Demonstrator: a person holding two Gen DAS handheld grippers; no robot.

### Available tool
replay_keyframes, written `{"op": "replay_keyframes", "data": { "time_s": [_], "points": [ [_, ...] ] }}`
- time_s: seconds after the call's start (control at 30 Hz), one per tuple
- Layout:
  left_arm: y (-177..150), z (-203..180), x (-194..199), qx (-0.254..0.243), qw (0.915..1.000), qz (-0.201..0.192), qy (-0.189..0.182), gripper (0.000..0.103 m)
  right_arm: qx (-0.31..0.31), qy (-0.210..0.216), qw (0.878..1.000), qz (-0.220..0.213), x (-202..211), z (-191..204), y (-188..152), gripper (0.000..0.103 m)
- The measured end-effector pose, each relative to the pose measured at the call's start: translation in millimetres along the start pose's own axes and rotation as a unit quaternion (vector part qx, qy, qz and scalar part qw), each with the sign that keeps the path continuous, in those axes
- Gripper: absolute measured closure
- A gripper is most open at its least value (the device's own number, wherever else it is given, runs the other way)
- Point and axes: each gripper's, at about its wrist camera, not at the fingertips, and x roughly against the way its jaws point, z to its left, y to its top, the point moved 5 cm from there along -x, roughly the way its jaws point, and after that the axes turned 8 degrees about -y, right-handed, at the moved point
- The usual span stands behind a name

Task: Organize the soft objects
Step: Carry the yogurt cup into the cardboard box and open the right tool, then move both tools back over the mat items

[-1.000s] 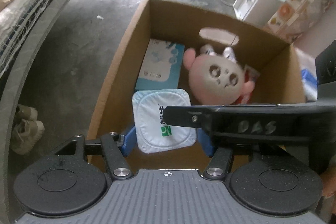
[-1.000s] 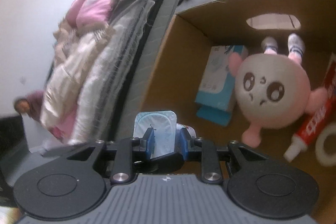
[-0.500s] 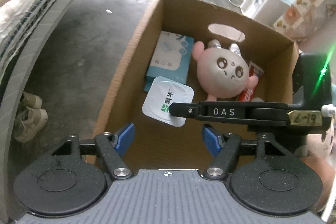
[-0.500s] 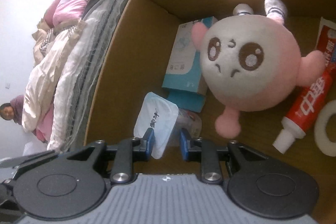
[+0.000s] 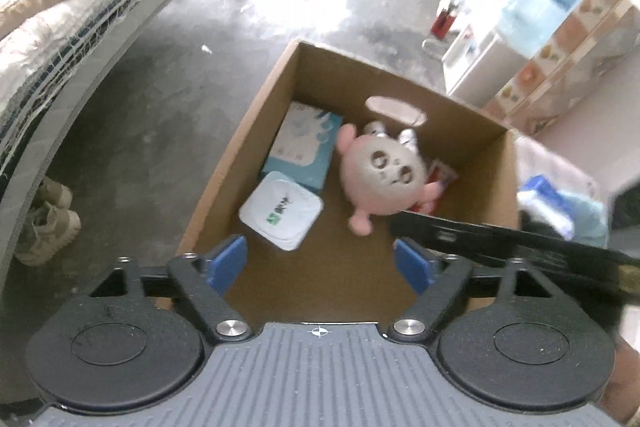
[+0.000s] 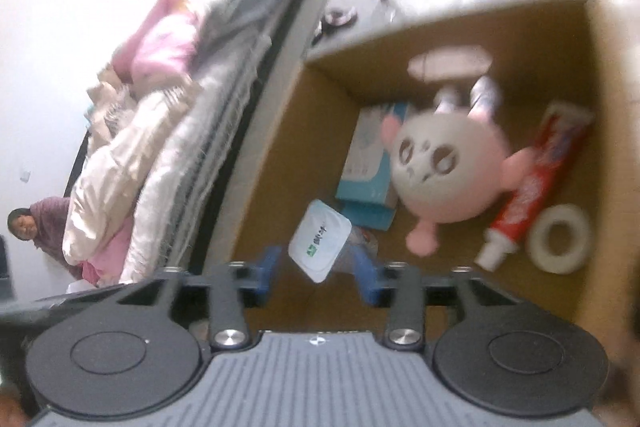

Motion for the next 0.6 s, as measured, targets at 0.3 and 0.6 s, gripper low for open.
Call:
{"op": "replay_keyframes", "data": {
  "time_s": [0.3, 0.6],
  "points": [
    [-41.3, -22.0, 39.3, 0.009, 0.9989, 0.021, 0.041, 0.010, -0.022, 0.041, 0.997, -0.061, 121.1, -25.8, -47.2, 0.024],
    [-74.8, -100.1, 63.9, 0.029, 0.9988, 0.038, 0.013, 0.002, -0.024, -0.021, 0.999, -0.026, 232.1, -112.7, -102.8, 0.024]
  ]
}}
